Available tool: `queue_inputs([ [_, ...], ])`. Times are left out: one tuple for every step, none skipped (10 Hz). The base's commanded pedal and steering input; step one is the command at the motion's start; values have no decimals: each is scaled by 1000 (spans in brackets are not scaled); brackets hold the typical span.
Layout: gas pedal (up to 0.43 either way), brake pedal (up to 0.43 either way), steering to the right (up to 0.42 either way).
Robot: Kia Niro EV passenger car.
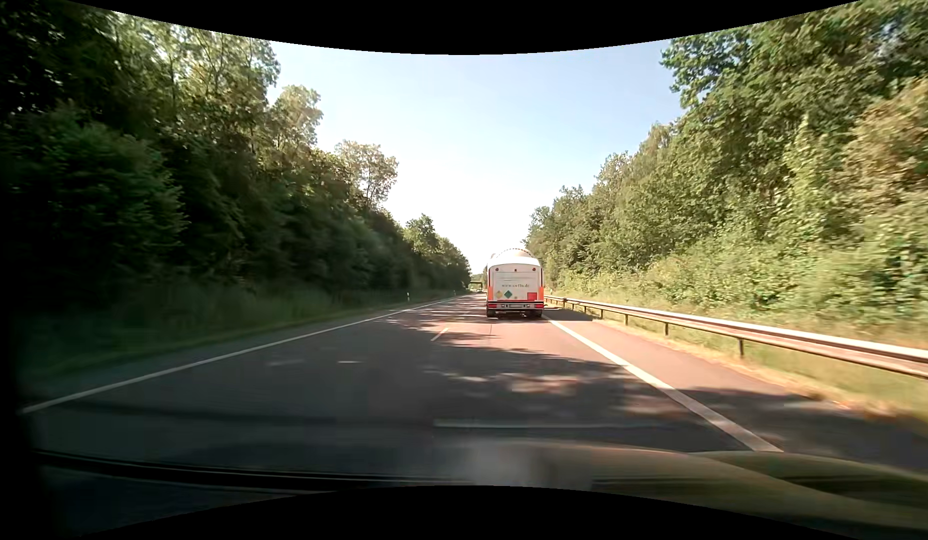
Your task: Follow the waypoints while adhering to traffic rules and regulations
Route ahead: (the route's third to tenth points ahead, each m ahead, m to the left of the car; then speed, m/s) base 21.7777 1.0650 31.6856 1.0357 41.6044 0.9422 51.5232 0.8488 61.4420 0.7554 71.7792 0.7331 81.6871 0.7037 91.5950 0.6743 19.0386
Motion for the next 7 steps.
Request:
queue_inputs([
  [47, 6, 5],
  [0, 6, 5],
  [0, 6, 5],
  [0, 6, 5],
  [0, 6, 5],
  [0, 6, 5],
  [0, 6, 5],
])
